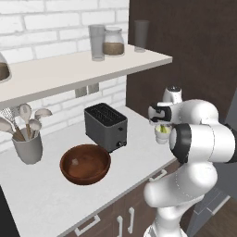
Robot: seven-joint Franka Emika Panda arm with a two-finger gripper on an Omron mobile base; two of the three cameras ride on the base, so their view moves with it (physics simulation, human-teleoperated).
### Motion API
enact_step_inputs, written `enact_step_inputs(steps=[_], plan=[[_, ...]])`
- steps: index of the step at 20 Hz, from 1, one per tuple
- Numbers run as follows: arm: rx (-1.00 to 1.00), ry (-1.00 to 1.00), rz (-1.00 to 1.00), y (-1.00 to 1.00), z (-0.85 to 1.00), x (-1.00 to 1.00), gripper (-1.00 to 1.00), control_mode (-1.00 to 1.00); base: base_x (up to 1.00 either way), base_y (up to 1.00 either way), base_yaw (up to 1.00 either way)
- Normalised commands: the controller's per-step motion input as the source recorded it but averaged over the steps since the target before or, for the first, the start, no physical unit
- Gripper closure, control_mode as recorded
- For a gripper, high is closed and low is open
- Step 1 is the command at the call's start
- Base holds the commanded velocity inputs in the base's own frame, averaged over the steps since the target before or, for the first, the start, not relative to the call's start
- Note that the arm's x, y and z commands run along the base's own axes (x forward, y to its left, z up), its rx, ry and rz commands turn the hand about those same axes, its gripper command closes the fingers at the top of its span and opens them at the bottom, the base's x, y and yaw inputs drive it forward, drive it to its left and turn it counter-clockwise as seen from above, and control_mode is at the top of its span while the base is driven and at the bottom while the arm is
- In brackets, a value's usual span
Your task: Grab a lemon wedge from the fridge and one ice cube from the ice bowl, and put them in the glass of lemonade.
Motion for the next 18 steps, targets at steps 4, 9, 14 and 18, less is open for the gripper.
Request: enact_step_inputs(steps=[4, 9, 14, 18], plan=[[0.01, 0.0, 0.0, 0.0, -0.14, 0.0, 1.0, -1.0, 0.0, 0.0, 0.0], [0.0, 0.0, 0.0, 0.0, 0.0, 0.0, 1.0, -1.0, 0.0, 0.0, 0.0], [0.0, 0.0, 0.0, 0.0, 0.0, 0.0, -1.0, -1.0, 0.0, 0.0, 0.0], [0.0, 0.01, 0.0, 0.01, 0.01, 0.0, -1.0, -1.0, 0.0, 0.0, 0.0]])
